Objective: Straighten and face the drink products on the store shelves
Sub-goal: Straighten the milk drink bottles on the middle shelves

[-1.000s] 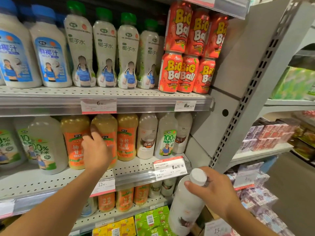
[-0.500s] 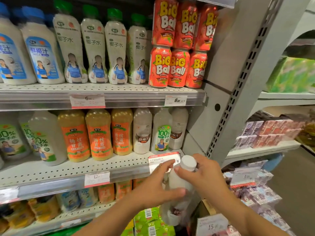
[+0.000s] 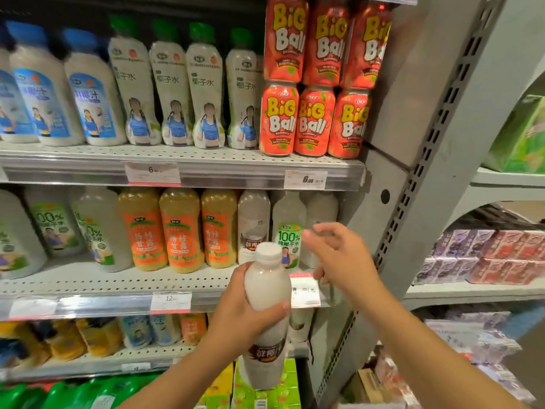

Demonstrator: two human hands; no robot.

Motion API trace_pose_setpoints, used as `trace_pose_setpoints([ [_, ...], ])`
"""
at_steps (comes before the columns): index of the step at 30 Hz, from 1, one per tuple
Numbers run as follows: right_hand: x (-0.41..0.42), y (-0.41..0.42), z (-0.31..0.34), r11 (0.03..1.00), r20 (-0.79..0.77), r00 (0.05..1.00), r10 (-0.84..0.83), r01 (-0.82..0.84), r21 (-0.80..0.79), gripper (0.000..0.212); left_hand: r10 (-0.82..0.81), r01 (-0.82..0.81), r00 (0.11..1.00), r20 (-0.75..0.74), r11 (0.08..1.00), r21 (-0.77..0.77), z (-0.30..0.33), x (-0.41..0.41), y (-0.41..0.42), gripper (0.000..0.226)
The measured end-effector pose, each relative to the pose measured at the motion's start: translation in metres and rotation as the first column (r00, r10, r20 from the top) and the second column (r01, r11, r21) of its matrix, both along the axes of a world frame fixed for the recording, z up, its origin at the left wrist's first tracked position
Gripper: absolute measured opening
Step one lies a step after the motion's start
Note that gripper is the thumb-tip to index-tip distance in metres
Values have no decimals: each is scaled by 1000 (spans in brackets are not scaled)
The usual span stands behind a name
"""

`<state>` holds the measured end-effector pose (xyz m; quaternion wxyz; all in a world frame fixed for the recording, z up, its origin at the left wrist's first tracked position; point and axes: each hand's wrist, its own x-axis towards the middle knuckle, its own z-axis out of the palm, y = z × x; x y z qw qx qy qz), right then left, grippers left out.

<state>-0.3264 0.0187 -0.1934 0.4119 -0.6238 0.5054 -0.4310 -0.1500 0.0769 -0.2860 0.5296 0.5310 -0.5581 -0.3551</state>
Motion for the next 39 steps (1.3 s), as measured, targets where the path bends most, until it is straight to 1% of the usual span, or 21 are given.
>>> trace_pose_setpoints([
  [1, -1, -15, -1, 998, 15, 998, -58, 59, -23, 33, 38, -38, 999, 0, 999, 8, 0, 9, 2, 73],
  [2, 0, -30, -3, 994, -18, 995, -99, 98, -50, 24, 78, -78, 997, 5, 997, 7, 1, 18, 3, 73],
  [3, 3, -45, -5, 991, -64, 991, -116, 111, -76, 23, 118, -118, 993, 19, 993, -2, 0, 26, 3, 73],
  [6, 20, -83, -12, 986, -139, 982, -131, 113, -126, 45, 198, -196, 979, 46, 980, -33, -1, 49, 3, 73],
  [7, 26, -95, -12, 983, -165, 977, -137, 114, -142, 46, 216, -214, 975, 54, 976, -50, 0, 56, 4, 73],
  [9, 39, -115, -10, 980, -259, 952, -164, 127, -152, 37, 255, -250, 964, 72, 966, -69, 1, 69, 7, 72],
  [10, 44, -126, -9, 981, -288, 941, -177, 144, -131, 41, 268, -264, 961, 72, 962, -65, 2, 74, 7, 73],
  [13, 60, -153, -4, 982, -332, 930, -160, 183, 39, 51, 272, -270, 961, 58, 962, -35, -1, 87, 7, 77],
  [15, 65, -165, 1, 979, -428, 895, -128, 184, 93, 63, 271, -269, 961, 54, 962, -36, -1, 92, 8, 77],
  [17, 68, -166, 3, 978, -524, 838, -151, 203, 42, 74, 272, -270, 960, 62, 962, -48, 0, 92, 9, 76],
  [18, 67, -163, 1, 973, -538, 818, -201, 230, -14, 73, 268, -265, 961, 63, 963, -51, 0, 93, 9, 76],
  [20, 62, -154, -9, 950, -478, 822, -309, 287, -122, 51, 253, -250, 966, 57, 967, -45, 0, 93, 7, 77],
  [22, 56, -140, -18, 923, -357, 853, -380, 324, -207, 40, 239, -237, 970, 43, 971, -38, -1, 94, 4, 78],
  [24, 52, -129, -21, 904, -273, 874, -403, 334, -267, 37, 227, -226, 973, 44, 973, -38, -2, 93, 0, 77],
  [26, 52, -123, -23, 890, -283, 857, -430, 350, -293, 46, 210, -208, 977, 44, 977, -35, -2, 92, -3, 80],
  [27, 52, -122, -25, 895, -271, 863, -426, 360, -262, 47, 199, -198, 979, 43, 980, -30, -2, 91, -5, 82],
  [28, 54, -121, -29, 914, -197, 899, -392, 356, -194, 44, 192, -191, 980, 46, 981, -26, -2, 90, -7, 83],
  [29, 55, -120, -32, 939, -72, 939, -336, 328, -109, 37, 187, -186, 981, 54, 982, -23, -3, 89, -9, 84],
  [31, 57, -119, -37, 959, 122, 953, -277, 282, -25, 25, 184, -183, 981, 58, 983, -17, -3, 88, -11, 84],
  [36, 55, -101, -45, 961, 203, 956, -212, 242, -134, 21, 182, -181, 981, 66, 983, -24, -2, 87, -12, 84],
  [39, 55, -88, -52, 951, 320, 916, -242, 290, -110, 15, 172, -170, 983, 61, 984, -43, -1, 87, -10, 84],
])
